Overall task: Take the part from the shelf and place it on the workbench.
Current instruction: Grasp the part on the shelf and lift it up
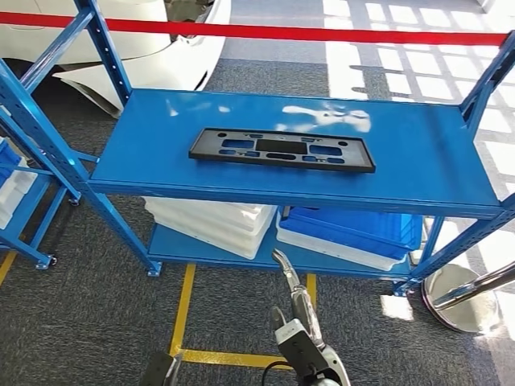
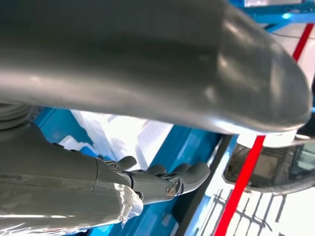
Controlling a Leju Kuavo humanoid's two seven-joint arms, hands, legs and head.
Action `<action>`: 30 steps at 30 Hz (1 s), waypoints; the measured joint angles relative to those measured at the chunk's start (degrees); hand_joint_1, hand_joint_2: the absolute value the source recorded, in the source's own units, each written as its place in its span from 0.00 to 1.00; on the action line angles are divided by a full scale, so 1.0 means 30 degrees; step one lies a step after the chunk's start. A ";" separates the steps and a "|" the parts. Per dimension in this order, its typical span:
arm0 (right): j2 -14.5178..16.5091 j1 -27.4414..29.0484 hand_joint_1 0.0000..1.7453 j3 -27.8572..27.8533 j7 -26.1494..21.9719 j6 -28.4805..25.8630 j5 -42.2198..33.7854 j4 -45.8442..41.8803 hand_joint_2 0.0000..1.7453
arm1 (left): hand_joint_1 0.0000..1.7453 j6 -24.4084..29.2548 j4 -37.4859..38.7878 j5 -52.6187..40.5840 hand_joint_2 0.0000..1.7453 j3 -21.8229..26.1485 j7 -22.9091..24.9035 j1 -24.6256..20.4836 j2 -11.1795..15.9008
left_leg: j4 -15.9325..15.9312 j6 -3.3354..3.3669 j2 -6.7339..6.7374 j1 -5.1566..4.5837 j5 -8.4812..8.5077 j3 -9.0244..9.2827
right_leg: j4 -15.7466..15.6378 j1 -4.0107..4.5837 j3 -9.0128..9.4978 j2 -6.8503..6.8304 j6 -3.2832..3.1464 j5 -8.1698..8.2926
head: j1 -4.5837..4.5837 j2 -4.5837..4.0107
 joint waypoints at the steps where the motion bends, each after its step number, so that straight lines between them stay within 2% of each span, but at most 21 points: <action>1: 0.0000 0.0020 0.00 -0.0022 -0.0033 -0.0035 0.0029 -0.0048 0.00 | 0.00 0.0000 0.0000 0.0002 0.00 0.0013 0.0004 0.0023 0.0004 | -0.0035 0.0086 -0.0010 0.0012 -0.0010 0.0027 | 0.0033 -0.0025 0.0019 -0.0020 0.0095 -0.0080 | 0.0009 0.0000; 3: 0.0000 0.0038 0.00 -0.0104 -0.0078 -0.0135 0.0078 -0.0170 0.00 | 0.00 0.0004 0.0000 0.0002 0.00 0.0042 0.0009 0.0010 0.0009 | -0.0152 0.0277 0.0002 0.0082 -0.0047 0.0166 | 0.0914 -0.0053 -0.0351 -0.0080 0.0278 -0.0634 | 0.0036 0.0000; 6: -0.0020 0.0160 0.00 -0.0310 -0.0089 -0.0242 0.0107 -0.0241 0.00 | 0.00 0.0007 0.0000 0.0000 0.00 0.0058 0.0022 -0.0027 0.0013 | -0.0179 0.0468 0.0015 0.0074 -0.0164 0.0294 | 0.4488 -0.0076 -0.2355 -0.0137 0.0424 -0.1961 | 0.0060 0.0000; 7: -0.0033 0.0219 0.00 -0.0366 -0.0089 -0.0259 0.0107 -0.0241 0.00 | 0.00 0.0007 0.0000 0.0000 0.00 0.0064 0.0035 -0.0006 0.0015 | -0.0177 0.0502 0.0009 0.0053 -0.0217 0.0356 | 0.5261 -0.0076 -0.2898 -0.0138 0.0434 -0.1981 | 0.0056 0.0000; 8: -0.0042 0.0257 0.00 -0.0406 -0.0089 -0.0277 0.0111 -0.0243 0.00 | 0.00 0.0007 0.0000 -0.0002 0.00 0.0071 0.0049 0.0015 0.0016 | -0.0176 0.0519 -0.0005 0.0034 -0.0288 0.0444 | 0.5348 -0.0073 -0.3120 -0.0139 0.0424 -0.1619 | 0.0055 0.0000; 9: -0.0049 0.0276 0.00 -0.0435 -0.0089 -0.0293 0.0116 -0.0252 0.00 | 0.00 0.0007 0.0000 -0.0002 0.00 0.0077 0.0062 0.0032 0.0018 | -0.0176 0.0514 -0.0027 0.0017 -0.0373 0.0569 | 0.4654 -0.0065 -0.2955 -0.0141 0.0385 -0.0912 | 0.0055 0.0000; 10: -0.0053 0.0284 0.00 -0.0466 -0.0089 -0.0320 0.0120 -0.0271 0.00 | 0.00 0.0007 0.0000 -0.0004 0.00 0.0080 0.0069 0.0038 0.0018 | -0.0180 0.0486 -0.0049 0.0006 -0.0474 0.0714 | 0.3425 -0.0049 -0.2518 -0.0145 0.0317 -0.0038 | 0.0055 0.0000; 12: -0.0056 0.0296 0.00 -0.0581 -0.0085 -0.0408 0.0076 -0.0344 0.00 | 0.00 0.0006 0.0007 -0.0005 0.00 0.0084 0.0080 0.0016 0.0020 | -0.0191 0.0348 -0.0077 -0.0041 -0.0662 0.0919 | 0.1247 0.0050 -0.1625 -0.0156 0.0111 0.0928 | 0.0051 0.0000; 13: -0.0058 0.0323 0.00 -0.0669 -0.0084 -0.0457 0.0025 -0.0395 0.00 | 0.00 0.0006 0.0011 -0.0005 0.00 0.0086 0.0087 0.0007 0.0022 | -0.0203 0.0254 -0.0080 -0.0056 -0.0725 0.0952 | 0.0684 0.0104 -0.1388 -0.0154 0.0011 0.1016 | 0.0033 0.0000; 15: -0.0060 0.0408 0.00 -0.0874 -0.0082 -0.0548 -0.0084 -0.0521 0.00 | 0.00 0.0002 0.0018 -0.0011 0.00 0.0089 0.0106 0.0005 0.0022 | -0.0274 0.0050 -0.0064 -0.0058 -0.0785 0.0984 | 0.0403 0.0166 -0.1270 -0.0126 -0.0174 0.0837 | 0.0018 0.0000; 17: -0.0053 0.0485 0.00 -0.1039 -0.0085 -0.0590 -0.0128 -0.0685 0.00 | 0.00 0.0000 0.0020 -0.0018 0.00 0.0093 0.0111 -0.0012 0.0026 | -0.0174 -0.0116 -0.0032 -0.0035 -0.0987 0.1019 | 0.0202 0.0070 -0.1082 -0.0122 -0.0365 0.0832 | -0.0002 0.0000; 18: -0.0036 0.0498 0.00 -0.1095 -0.0087 -0.0598 -0.0133 -0.0762 0.00 | 0.00 0.0000 0.0020 -0.0020 0.00 0.0095 0.0113 -0.0035 0.0029 | 0.0319 -0.0181 -0.0025 -0.0038 -0.1275 0.0820 | 0.0066 0.0013 -0.0935 -0.0140 -0.0465 0.0827 | -0.0027 0.0000; 19: -0.0022 0.0511 0.00 -0.1138 -0.0089 -0.0598 -0.0135 -0.0815 0.00 | 0.00 0.0000 0.0020 -0.0020 0.00 0.0097 0.0113 -0.0054 0.0033 | 0.1232 -0.0234 -0.0020 -0.0026 -0.1703 0.0376 | -0.0031 -0.0032 -0.0782 -0.0168 -0.0562 0.0795 | -0.0053 0.0000; 21: -0.0005 0.0556 0.00 -0.1228 -0.0087 -0.0597 -0.0150 -0.0838 0.00 | 0.00 0.0000 0.0022 -0.0020 0.00 0.0098 0.0120 -0.0028 0.0036 | 0.3766 -0.0322 -0.0019 -0.0019 -0.2582 -0.1023 | -0.0068 -0.0031 -0.0578 -0.0195 -0.0679 0.0636 | -0.0089 0.0000; 22: -0.0007 0.0599 0.00 -0.1270 -0.0085 -0.0597 -0.0166 -0.0838 0.00 | 0.00 0.0000 0.0022 -0.0020 0.00 0.0102 0.0126 0.0015 0.0038 | 0.4693 -0.0356 -0.0018 -0.0005 -0.2708 -0.1622 | -0.0067 -0.0032 -0.0461 -0.0181 -0.0695 0.0530 | -0.0093 0.0000; 23: -0.0007 0.0642 0.00 -0.1310 -0.0084 -0.0599 -0.0193 -0.0838 0.00 | 0.00 0.0000 0.0022 -0.0020 0.00 0.0106 0.0133 0.0059 0.0042 | 0.4977 -0.0376 -0.0017 0.0006 -0.2459 -0.1935 | -0.0064 -0.0037 -0.0312 -0.0150 -0.0678 0.0407 | -0.0095 0.0000; 24: -0.0007 0.0679 0.00 -0.1348 -0.0082 -0.0599 -0.0250 -0.0840 0.00 | 0.00 0.0002 0.0022 -0.0020 0.00 0.0111 0.0140 0.0088 0.0046 | 0.4550 -0.0382 -0.0014 0.0020 -0.1846 -0.1916 | -0.0061 -0.0046 -0.0122 -0.0112 -0.0638 0.0265 | -0.0100 0.0000; 26: -0.0005 0.0755 0.00 -0.1446 -0.0082 -0.0577 -0.0481 -0.0876 0.00 | 0.00 0.0005 0.0026 -0.0020 0.00 0.0122 0.0175 0.0106 0.0056 | 0.2365 -0.0345 0.0000 0.0043 -0.0239 -0.1184 | -0.0059 -0.0055 0.0319 -0.0063 -0.0462 -0.0101 | -0.0093 0.0000; 27: -0.0004 0.0778 0.00 -0.1529 -0.0080 -0.0552 -0.0636 -0.0907 0.00 | 0.00 0.0007 0.0040 -0.0022 0.00 0.0128 0.0202 0.0107 0.0060 | 0.1373 -0.0286 0.0000 0.0029 0.0210 -0.0786 | -0.0026 -0.0026 0.0472 -0.0047 -0.0333 -0.0275 | -0.0084 0.0000; 28: -0.0002 0.0801 0.00 -0.1625 -0.0080 -0.0523 -0.0771 -0.0958 0.00 | 0.00 0.0009 0.0055 -0.0024 0.00 0.0133 0.0239 0.0104 0.0064 | 0.0733 -0.0181 -0.0008 -0.0003 0.0335 -0.0519 | -0.0003 0.0003 0.0538 -0.0043 -0.0209 -0.0399 | -0.0076 0.0000; 30: -0.0011 0.0822 0.00 -0.1820 -0.0084 -0.0483 -0.0909 -0.1070 0.00 | 0.00 0.0024 0.0080 -0.0027 0.00 0.0164 0.0282 0.0126 0.0069 | 0.0364 0.0087 -0.0035 -0.0083 0.0022 -0.0357 | 0.0011 0.0047 0.0560 -0.0041 -0.0026 -0.0479 | -0.0073 0.0000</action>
